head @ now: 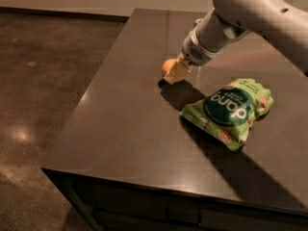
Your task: Move orange near redbull can
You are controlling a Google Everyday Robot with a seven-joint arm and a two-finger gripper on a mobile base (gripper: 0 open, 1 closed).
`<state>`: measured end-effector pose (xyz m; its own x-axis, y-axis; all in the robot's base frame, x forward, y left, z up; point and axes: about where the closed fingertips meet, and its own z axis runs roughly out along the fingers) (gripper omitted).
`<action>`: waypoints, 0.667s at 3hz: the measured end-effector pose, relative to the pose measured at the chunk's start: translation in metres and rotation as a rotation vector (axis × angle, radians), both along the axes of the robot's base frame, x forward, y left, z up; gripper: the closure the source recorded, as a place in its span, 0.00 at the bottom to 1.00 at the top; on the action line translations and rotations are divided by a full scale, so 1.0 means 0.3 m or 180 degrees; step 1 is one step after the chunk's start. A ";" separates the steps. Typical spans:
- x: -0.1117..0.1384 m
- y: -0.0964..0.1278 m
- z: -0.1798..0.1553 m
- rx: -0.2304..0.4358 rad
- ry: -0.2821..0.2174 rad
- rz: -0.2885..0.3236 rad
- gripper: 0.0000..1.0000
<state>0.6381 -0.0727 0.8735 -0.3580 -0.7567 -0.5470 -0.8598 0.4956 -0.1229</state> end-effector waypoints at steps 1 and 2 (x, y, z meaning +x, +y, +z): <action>0.063 -0.072 -0.017 -0.0013 -0.0030 -0.0160 1.00; 0.116 -0.129 -0.022 -0.0021 -0.0087 -0.0345 1.00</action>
Offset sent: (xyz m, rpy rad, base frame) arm 0.0546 -0.0639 -0.0044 -0.0075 -0.0579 -0.1909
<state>0.6728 -0.1115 0.8668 -0.4228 -0.7181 -0.5528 -0.7976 0.5844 -0.1492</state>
